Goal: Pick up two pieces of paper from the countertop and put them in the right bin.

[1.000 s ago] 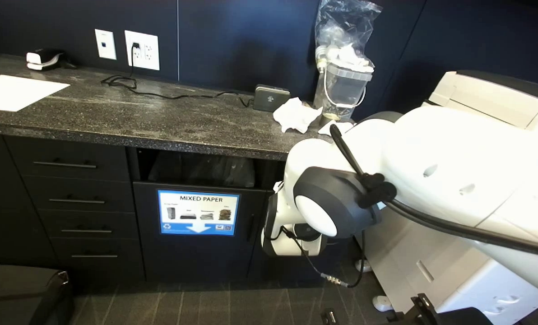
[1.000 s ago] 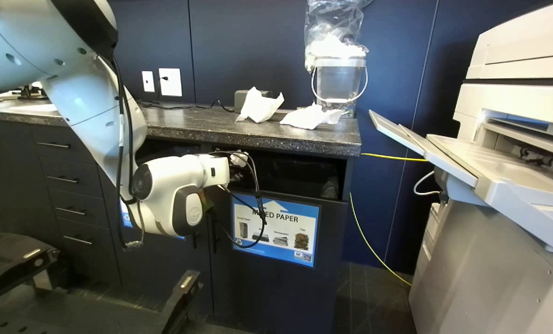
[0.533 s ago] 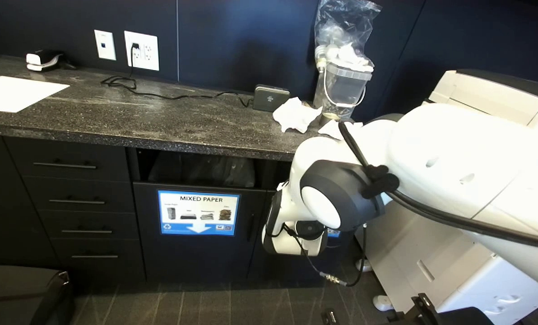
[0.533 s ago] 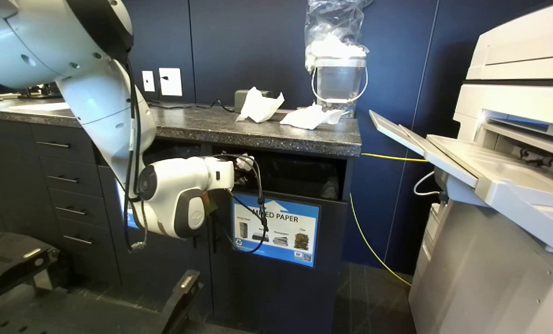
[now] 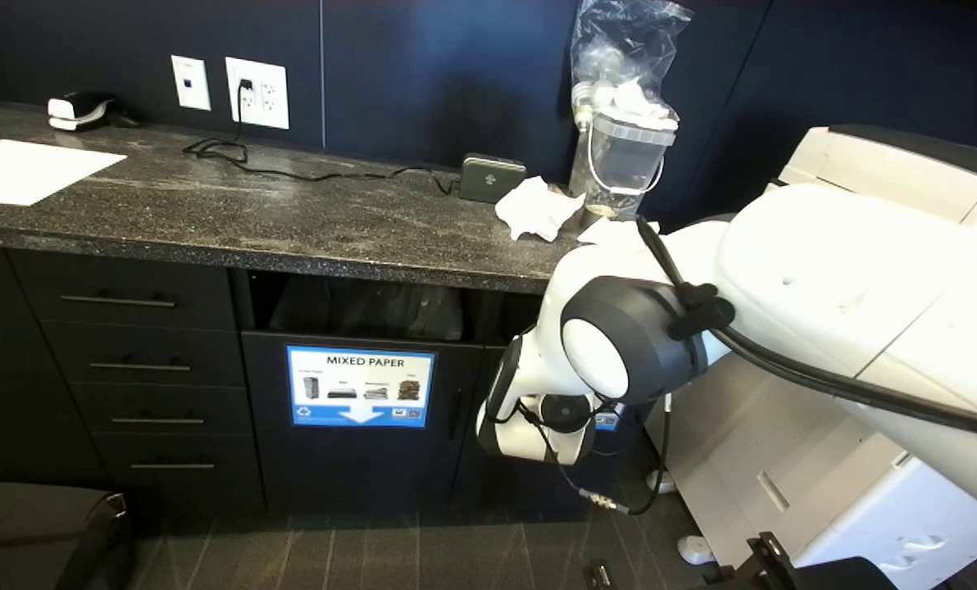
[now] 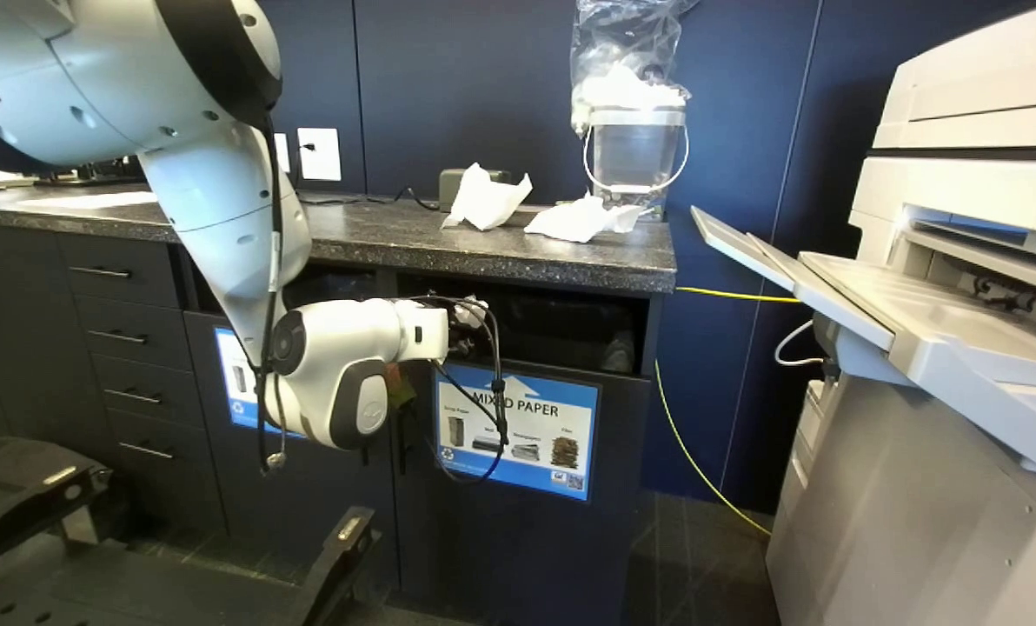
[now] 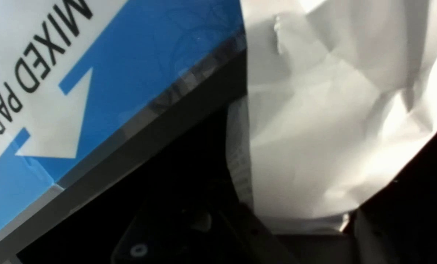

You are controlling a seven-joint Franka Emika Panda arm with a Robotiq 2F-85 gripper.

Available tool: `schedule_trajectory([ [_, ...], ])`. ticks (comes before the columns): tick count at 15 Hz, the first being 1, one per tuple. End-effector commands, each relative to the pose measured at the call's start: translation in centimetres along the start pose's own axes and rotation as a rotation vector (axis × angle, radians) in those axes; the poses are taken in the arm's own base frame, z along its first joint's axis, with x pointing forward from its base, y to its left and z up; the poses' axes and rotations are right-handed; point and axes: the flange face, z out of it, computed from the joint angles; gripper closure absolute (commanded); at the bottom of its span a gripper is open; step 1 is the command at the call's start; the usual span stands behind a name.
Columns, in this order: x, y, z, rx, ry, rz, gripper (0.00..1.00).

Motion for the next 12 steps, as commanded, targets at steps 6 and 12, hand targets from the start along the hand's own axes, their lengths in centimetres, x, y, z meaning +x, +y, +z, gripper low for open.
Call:
schedule_trajectory([
  [6, -0.2, -1.1, 0.5, 0.015, 0.03, -0.006, 0.98],
  [12, -1.1, -1.2, 0.6, -0.03, 0.013, -0.02, 1.0],
])
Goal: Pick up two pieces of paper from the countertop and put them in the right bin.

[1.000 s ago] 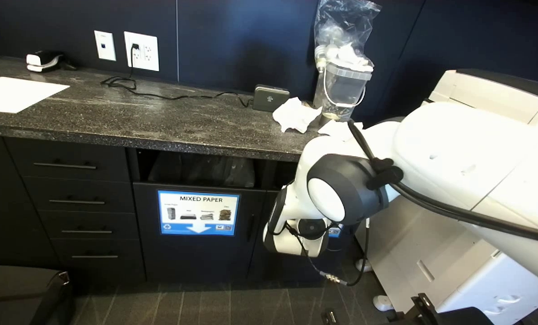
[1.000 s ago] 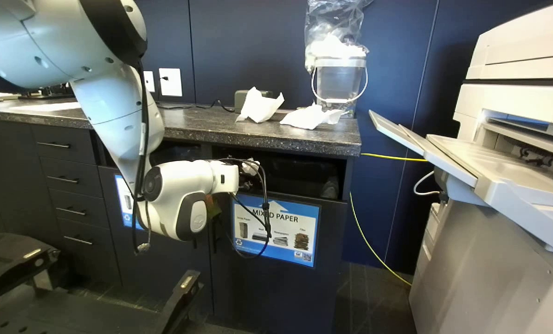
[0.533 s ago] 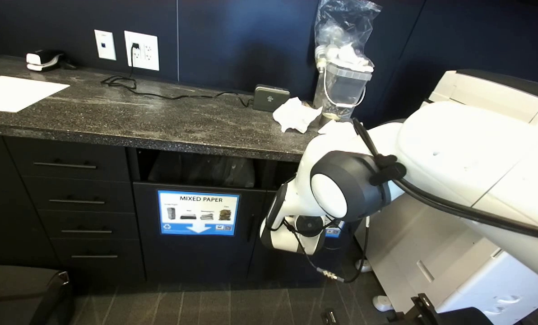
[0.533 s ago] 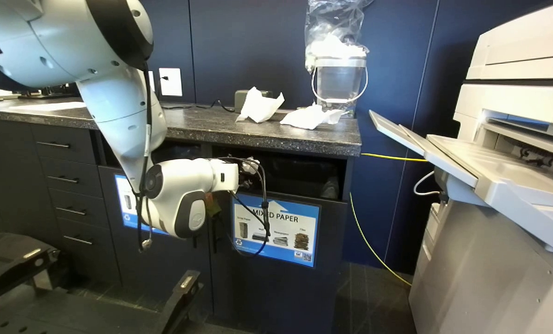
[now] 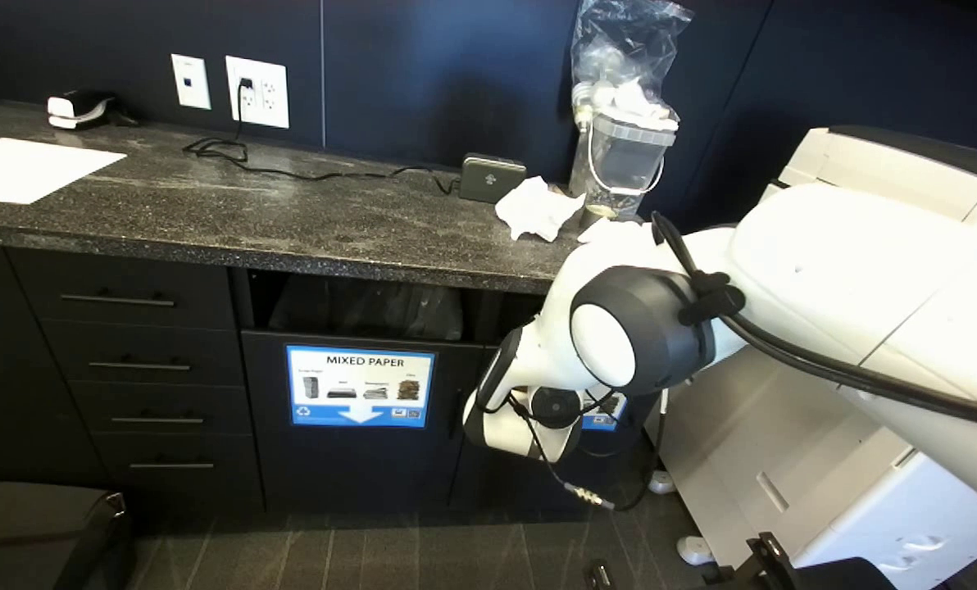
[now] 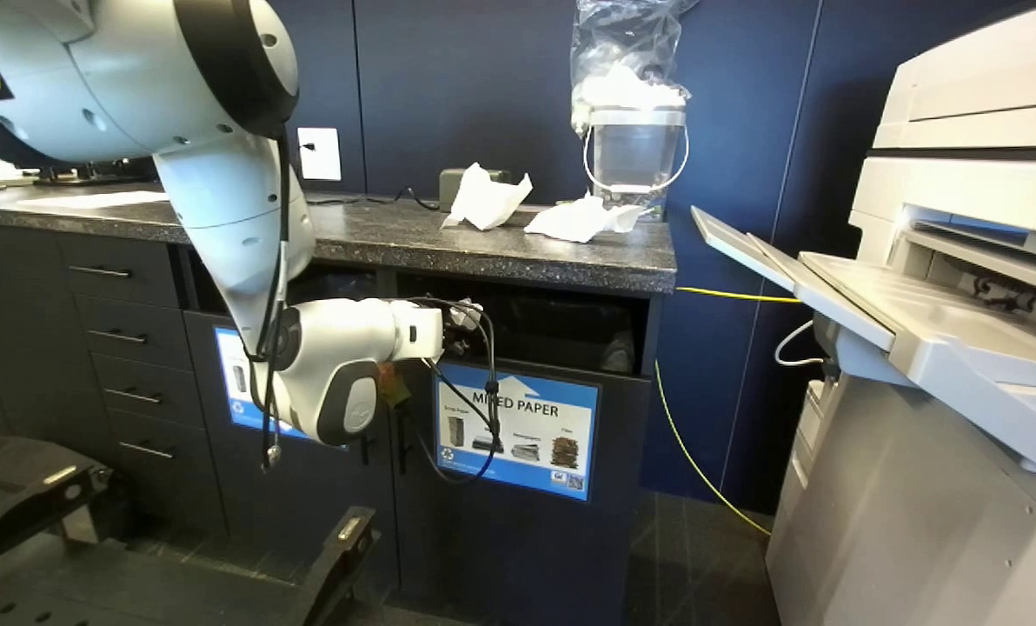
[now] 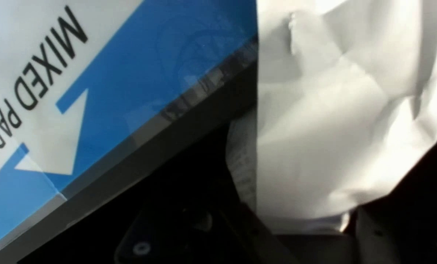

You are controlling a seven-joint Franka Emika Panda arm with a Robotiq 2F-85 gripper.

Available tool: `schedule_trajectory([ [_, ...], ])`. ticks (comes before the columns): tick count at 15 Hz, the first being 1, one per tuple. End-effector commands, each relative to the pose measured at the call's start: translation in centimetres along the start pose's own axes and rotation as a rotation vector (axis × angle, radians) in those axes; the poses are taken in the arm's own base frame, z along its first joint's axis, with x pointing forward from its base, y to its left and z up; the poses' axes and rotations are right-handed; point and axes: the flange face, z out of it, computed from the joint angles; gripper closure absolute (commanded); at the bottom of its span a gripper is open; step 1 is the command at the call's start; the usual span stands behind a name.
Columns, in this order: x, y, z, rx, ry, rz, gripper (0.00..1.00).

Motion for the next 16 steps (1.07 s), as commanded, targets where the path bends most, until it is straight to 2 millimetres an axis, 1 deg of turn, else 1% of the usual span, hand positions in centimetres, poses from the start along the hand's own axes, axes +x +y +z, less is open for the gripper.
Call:
schedule_trajectory([
  [1, -0.2, -0.7, 0.6, -0.016, 0.02, -0.008, 1.0],
  [5, 0.2, -0.7, 0.1, 0.007, 0.04, -0.009, 1.0],
  [7, 0.7, -1.7, -0.1, 0.048, 0.052, 0.024, 1.0],
  [9, 1.1, -2.8, -0.1, 0.086, 0.067, 0.093, 1.0],
  [10, 0.9, -3.2, 0.0, 0.075, 0.071, 0.166, 1.0],
  [11, 0.4, -2.6, -0.6, 0.068, 0.08, 0.211, 1.0],
  [12, 1.0, -4.0, -0.1, 0.076, 0.074, 0.232, 1.0],
  [13, 0.7, -3.9, -0.3, 0.063, 0.074, 0.253, 1.0],
  [14, -0.1, -2.8, -1.2, 0.05, 0.094, 0.274, 1.0],
  [15, 0.3, -3.8, -0.8, 0.059, 0.069, 0.275, 1.0],
  [16, -0.2, -3.4, -1.0, 0.039, 0.065, 0.29, 1.0],
])
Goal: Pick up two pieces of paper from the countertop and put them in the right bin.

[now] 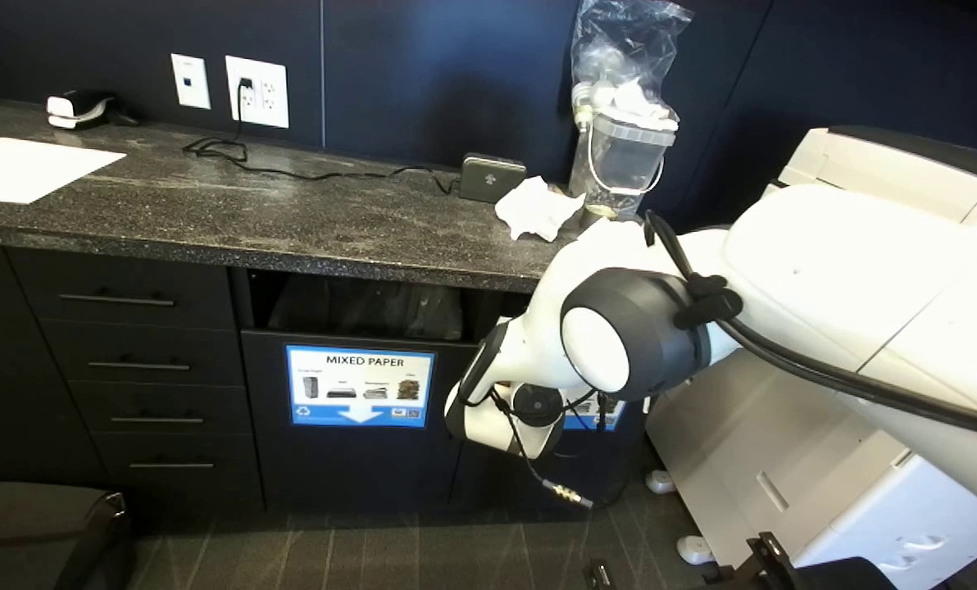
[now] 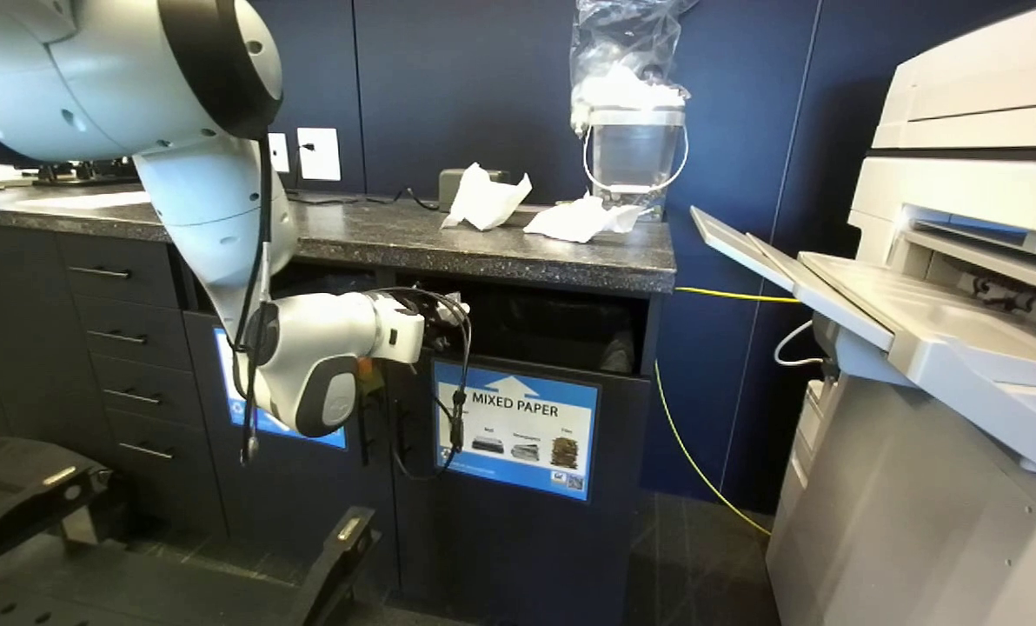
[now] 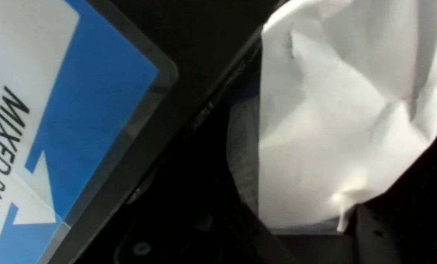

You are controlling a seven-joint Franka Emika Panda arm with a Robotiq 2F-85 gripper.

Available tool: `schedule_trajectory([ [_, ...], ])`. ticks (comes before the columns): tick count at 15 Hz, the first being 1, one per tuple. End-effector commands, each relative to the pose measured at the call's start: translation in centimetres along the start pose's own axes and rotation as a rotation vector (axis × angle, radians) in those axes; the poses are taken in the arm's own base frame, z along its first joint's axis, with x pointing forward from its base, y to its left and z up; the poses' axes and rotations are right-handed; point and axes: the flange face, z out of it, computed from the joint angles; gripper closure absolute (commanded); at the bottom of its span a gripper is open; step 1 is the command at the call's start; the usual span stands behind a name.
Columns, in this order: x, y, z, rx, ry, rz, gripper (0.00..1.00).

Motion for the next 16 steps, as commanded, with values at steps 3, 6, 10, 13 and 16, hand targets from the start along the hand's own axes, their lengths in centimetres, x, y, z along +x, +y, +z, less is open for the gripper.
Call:
schedule_trajectory([
  [3, 0.4, -0.9, 0.0, 0.014, 0.045, 0.052, 1.0],
  [6, -0.6, 0.9, -0.3, -0.044, 0.006, 0.022, 0.74],
  [10, -1.8, 2.4, -0.2, -0.119, -0.09, -0.038, 0.44],
  [13, -3.0, 3.3, 2.0, -0.142, -0.187, -0.124, 0.26],
  [16, -4.2, 4.3, 3.3, -0.106, -0.225, -0.195, 0.05],
])
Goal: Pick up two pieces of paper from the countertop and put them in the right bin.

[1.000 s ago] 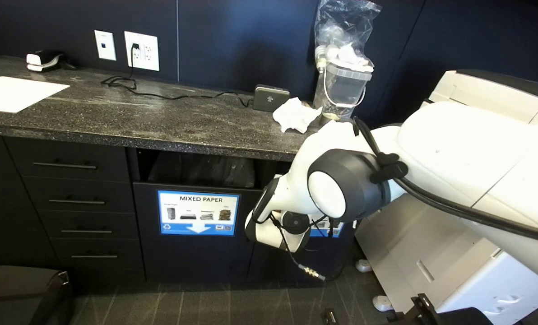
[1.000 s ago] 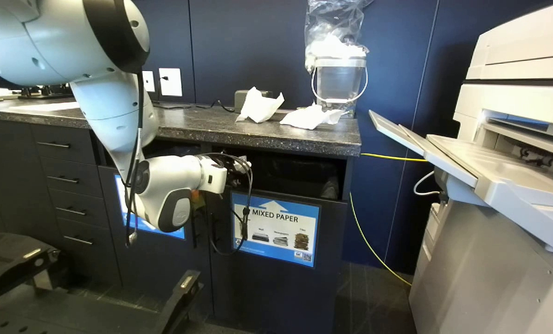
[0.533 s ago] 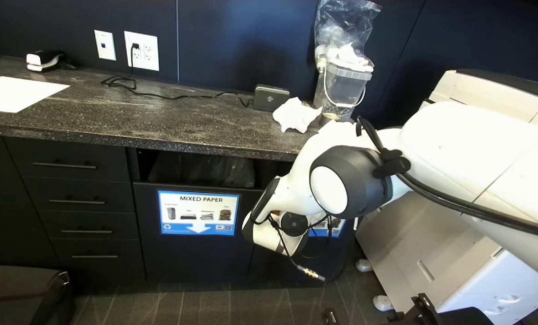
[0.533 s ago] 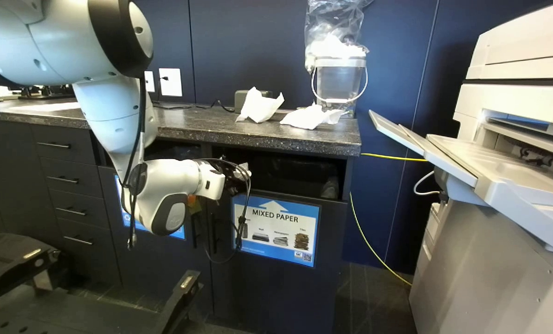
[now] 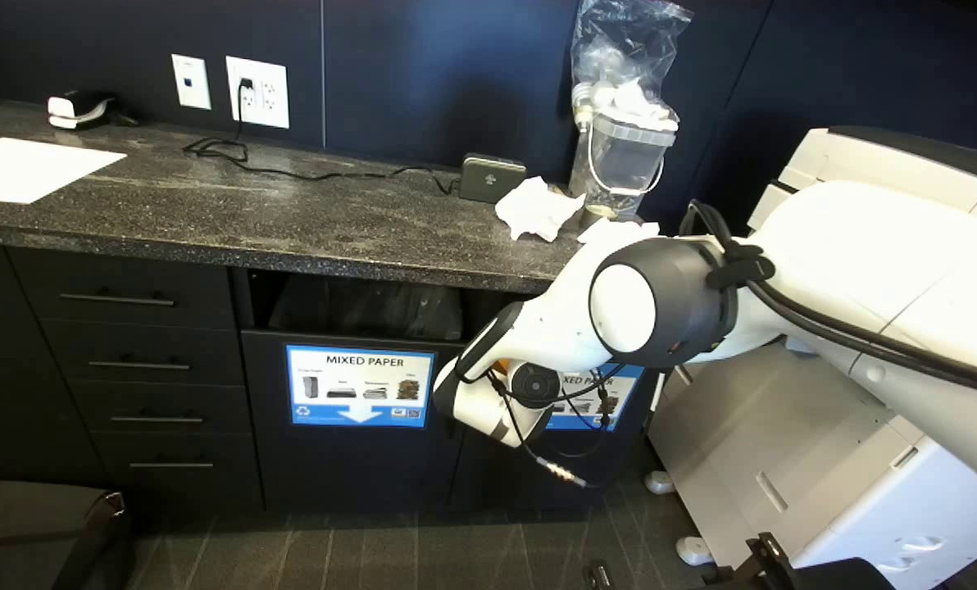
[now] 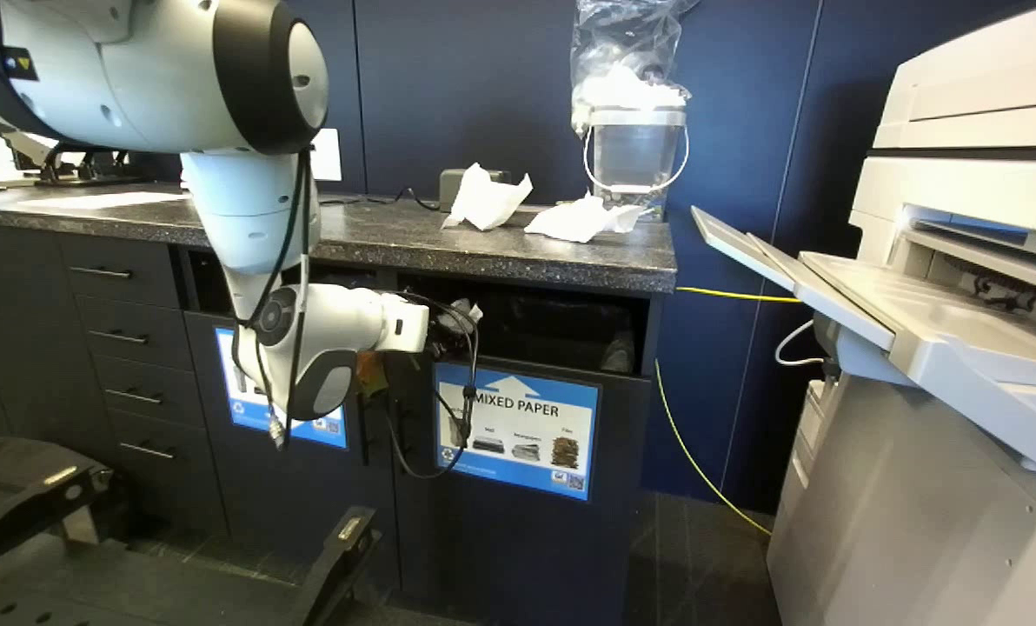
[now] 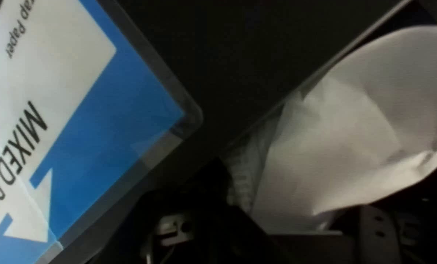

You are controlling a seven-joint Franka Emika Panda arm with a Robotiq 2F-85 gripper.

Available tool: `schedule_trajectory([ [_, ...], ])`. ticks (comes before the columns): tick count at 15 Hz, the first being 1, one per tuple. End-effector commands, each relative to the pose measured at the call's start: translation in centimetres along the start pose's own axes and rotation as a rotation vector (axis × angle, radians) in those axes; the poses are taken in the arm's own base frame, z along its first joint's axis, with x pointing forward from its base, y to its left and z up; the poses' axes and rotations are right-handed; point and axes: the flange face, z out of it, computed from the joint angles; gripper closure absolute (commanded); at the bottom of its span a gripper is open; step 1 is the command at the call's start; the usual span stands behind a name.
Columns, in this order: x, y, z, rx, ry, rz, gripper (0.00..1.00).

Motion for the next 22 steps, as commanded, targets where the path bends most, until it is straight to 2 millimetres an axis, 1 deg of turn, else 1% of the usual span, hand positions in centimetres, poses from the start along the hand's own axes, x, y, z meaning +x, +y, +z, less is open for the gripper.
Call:
schedule_trajectory([
  [1, -3.1, 3.2, 2.2, -0.02, -0.149, -0.086, 0.0],
  [2, -2.1, 2.4, 1.7, -0.004, -0.155, -0.103, 0.0],
  [3, -2.7, 2.4, 2.0, 0.012, -0.169, -0.109, 0.0],
  [4, -2.4, 2.0, 2.1, 0.037, -0.142, -0.103, 0.0],
  [6, -2.2, 1.9, 1.4, 0.033, -0.134, -0.124, 0.0],
  [9, -2.2, 2.7, 1.5, 0.011, -0.143, -0.172, 0.0],
  [11, -2.0, 3.1, 1.8, 0.019, -0.15, -0.249, 0.0],
  [14, -1.3, 3.8, 1.8, 0.027, -0.146, -0.416, 0.0],
  [15, -1.5, 4.3, 1.4, 0.033, -0.154, -0.467, 0.0],
  [17, -1.5, 4.3, 1.7, 0.046, -0.178, -0.562, 0.0],
  [19, -1.6, 5.2, 1.4, 0.055, -0.185, -0.663, 0.0],
  [21, -1.4, 5.3, 1.7, 0.06, -0.195, -0.753, 0.0],
  [22, -1.5, 5.7, 1.4, 0.06, -0.186, -0.795, 0.0],
])
